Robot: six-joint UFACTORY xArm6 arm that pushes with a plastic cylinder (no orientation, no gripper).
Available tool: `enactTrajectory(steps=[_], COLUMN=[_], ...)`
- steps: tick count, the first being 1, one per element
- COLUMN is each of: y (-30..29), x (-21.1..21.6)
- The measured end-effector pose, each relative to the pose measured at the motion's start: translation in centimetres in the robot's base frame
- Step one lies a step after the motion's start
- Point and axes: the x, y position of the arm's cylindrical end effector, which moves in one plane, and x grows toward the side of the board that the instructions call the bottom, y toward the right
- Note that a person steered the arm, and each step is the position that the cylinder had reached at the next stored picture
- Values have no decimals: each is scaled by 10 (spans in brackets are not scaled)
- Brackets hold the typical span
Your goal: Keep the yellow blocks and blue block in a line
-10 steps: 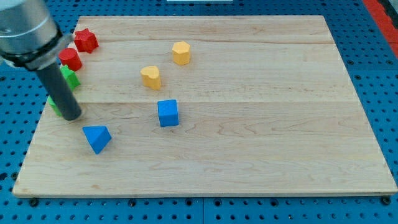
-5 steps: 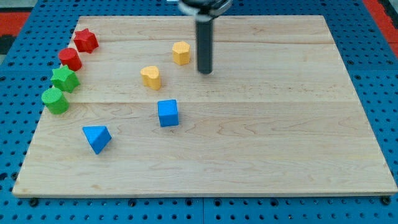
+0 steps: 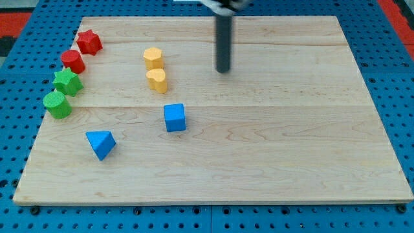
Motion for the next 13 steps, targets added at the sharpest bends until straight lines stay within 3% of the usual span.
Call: enactTrajectory(steps=[2,4,5,6,7,8,9,10,11,12,13], y=[-7,-122,-133,-111,-168,-185,-166,-161,-228,-263,-243], x=[118,86,73,111,123,96,87,155,207,173,146])
